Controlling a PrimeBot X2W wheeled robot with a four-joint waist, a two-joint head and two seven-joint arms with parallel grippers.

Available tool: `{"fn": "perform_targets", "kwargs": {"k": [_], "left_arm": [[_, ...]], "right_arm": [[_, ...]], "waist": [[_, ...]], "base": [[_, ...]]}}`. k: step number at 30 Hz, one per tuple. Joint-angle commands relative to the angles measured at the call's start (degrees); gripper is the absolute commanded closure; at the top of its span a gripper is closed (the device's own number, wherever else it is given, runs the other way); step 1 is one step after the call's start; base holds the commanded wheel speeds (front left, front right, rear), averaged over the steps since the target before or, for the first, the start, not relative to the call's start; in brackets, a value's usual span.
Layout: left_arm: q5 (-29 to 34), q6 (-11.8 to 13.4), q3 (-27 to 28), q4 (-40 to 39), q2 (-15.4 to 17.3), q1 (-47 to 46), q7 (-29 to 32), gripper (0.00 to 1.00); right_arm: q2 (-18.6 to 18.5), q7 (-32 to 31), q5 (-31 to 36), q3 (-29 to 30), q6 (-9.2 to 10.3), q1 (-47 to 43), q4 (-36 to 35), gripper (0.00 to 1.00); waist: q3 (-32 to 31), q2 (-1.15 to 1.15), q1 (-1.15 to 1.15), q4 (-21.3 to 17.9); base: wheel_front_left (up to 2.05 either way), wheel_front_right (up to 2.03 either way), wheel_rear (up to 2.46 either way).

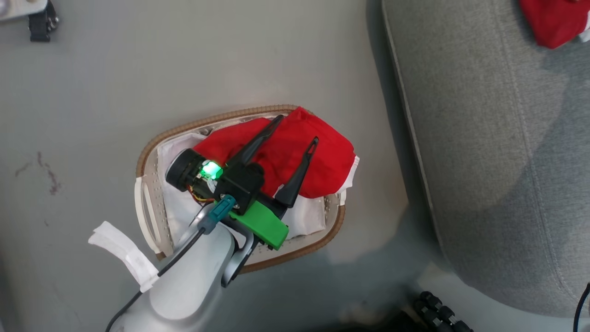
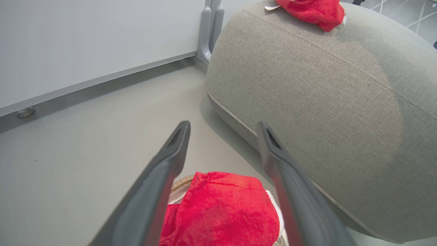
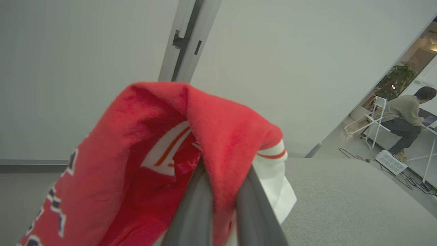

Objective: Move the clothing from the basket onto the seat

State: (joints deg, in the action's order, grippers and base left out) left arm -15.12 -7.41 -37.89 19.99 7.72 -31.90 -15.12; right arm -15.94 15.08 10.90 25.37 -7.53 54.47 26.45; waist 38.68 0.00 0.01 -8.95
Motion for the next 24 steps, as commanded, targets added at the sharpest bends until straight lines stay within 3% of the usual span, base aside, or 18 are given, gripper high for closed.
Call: {"fn": "perform_targets", "kwargs": {"k": [1, 9, 10, 11, 24], "left_arm": [[0.26, -0.14, 0.33, 0.07, 0.59, -1.18, -0.05, 0.00], [0.21, -0.14, 0.36, 0.65, 1.44, -0.70, -0.05, 0.00], [0.08, -0.14, 0.29, 0.76, 1.59, -0.60, -0.05, 0.00], [-0.16, -0.14, 0.18, 0.96, 1.67, -0.36, -0.05, 0.00], [-1.42, -0.14, 4.09, -0.09, 1.05, 2.28, -0.05, 0.00]], "right_arm": [[0.33, 0.13, 0.65, 0.59, 0.08, -1.54, 0.78, 1.00], [2.01, 0.13, 1.09, 2.38, 0.08, -6.05, 3.39, 1.00], [2.16, 0.13, 1.02, 2.45, 0.08, -6.60, 3.50, 0.84], [2.12, 0.14, 0.69, 2.26, 0.08, -7.57, 3.28, 0.00], [3.81, 0.14, -2.81, 2.08, 0.08, -19.20, -0.96, 0.00]], "waist": [[2.95, 0.00, -0.01, 0.28], [3.03, 0.00, -0.01, -1.82], [2.88, 0.00, -0.01, -2.05], [2.45, 0.00, -0.01, -2.35], [-5.34, 0.00, -0.01, -1.68]], "base": [[0.00, 0.00, 0.00], [0.00, 0.00, 0.00], [0.00, 0.00, 0.00], [0.00, 0.00, 0.00], [0.00, 0.00, 0.00]]}}
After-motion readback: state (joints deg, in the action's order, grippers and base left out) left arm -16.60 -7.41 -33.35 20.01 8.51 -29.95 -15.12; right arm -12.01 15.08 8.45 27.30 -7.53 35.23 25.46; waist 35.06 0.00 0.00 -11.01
